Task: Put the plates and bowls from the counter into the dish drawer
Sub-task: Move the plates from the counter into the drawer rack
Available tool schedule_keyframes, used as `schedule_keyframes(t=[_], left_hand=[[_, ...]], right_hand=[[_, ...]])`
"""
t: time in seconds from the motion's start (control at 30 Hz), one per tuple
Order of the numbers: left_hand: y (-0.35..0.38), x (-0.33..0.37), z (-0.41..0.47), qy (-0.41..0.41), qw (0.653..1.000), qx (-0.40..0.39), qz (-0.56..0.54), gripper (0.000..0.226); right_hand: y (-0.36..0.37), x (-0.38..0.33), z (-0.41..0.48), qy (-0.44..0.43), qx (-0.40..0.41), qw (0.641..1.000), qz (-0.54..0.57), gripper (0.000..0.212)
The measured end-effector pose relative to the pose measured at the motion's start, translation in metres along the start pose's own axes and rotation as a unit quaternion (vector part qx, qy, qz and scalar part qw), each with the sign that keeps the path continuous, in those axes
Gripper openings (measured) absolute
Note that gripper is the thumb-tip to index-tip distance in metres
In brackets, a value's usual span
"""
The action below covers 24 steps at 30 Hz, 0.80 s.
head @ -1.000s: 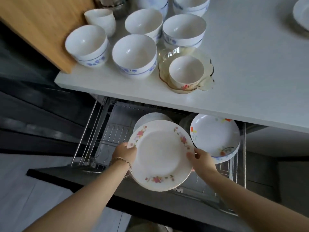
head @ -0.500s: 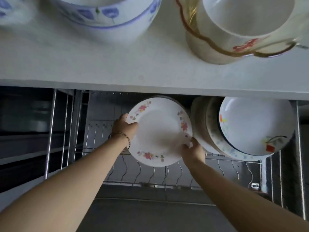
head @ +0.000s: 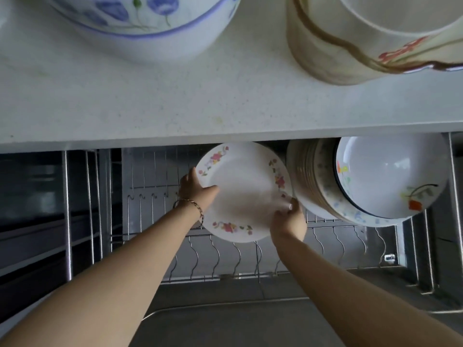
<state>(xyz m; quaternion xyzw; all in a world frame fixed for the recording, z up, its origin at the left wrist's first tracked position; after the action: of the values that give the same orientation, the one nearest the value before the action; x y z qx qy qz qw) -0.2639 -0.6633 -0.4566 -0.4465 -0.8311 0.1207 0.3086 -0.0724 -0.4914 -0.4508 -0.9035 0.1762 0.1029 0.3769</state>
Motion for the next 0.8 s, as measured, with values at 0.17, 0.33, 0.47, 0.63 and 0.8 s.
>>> schedule_keyframes(t=[0.17,0.33,0.47,0.63,0.8], left_hand=[[0.005,-0.004,-0.005,-0.019,0.997,0.004,-0.075,0.078],[0.002,-0.010,-0.016,0.002,0.995,-0.003,-0.104,0.057],[0.006,-0.017,-0.018,0.006,0.990,-0.033,-0.135,0.040],[0.007,-0.033,-0.020,-0.038,0.984,-0.069,-0.163,0.064],[-0.011,-0.037,-0.035,-0.050,0.995,-0.039,-0.077,0.076]], right_hand=[[0.002,0.008,0.007,-0.013,0.010,1.000,0.025,0.051],[0.000,0.015,0.015,0.024,0.011,0.999,0.030,0.036],[-0.002,0.013,0.019,0.021,0.011,1.000,0.010,0.034],[-0.004,0.014,0.028,0.038,-0.023,0.999,0.004,0.038],[-0.016,0.011,0.015,0.013,-0.113,0.988,-0.101,0.030]])
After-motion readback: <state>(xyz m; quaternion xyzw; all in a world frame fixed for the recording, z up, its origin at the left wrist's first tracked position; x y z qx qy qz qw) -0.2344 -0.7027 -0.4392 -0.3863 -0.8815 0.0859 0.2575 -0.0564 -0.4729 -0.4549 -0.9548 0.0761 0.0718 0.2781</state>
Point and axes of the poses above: each hand's wrist, its own z-axis towards the middle knuckle, its own y-axis out of the palm, x = y × z, the point moved 10 cm from there along z, towards the middle knuckle, and after that the axes turned 1 degree about -x, right-handed, at the moved point
